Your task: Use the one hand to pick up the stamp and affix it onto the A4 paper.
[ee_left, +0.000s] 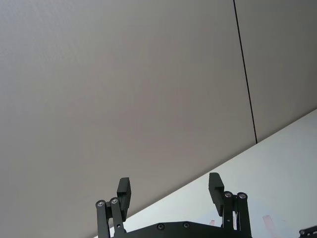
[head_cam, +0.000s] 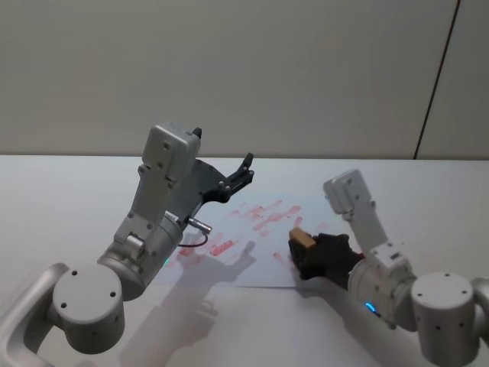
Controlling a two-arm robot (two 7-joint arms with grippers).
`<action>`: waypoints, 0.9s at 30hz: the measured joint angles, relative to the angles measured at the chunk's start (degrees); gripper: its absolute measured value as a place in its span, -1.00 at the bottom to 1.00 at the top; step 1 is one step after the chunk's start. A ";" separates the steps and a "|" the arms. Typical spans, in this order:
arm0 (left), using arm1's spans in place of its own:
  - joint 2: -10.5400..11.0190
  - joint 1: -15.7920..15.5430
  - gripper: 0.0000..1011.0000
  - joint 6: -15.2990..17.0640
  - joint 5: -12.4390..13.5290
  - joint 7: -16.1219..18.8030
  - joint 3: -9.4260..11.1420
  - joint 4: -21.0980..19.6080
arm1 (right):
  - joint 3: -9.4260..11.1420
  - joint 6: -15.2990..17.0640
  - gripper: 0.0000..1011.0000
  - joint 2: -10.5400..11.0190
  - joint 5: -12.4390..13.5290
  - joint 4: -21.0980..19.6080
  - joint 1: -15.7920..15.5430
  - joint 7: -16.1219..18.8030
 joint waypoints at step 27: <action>0.00 0.00 0.98 0.00 0.00 0.00 0.00 0.00 | -1.75 2.02 -0.56 -4.19 1.20 5.44 3.68 -2.08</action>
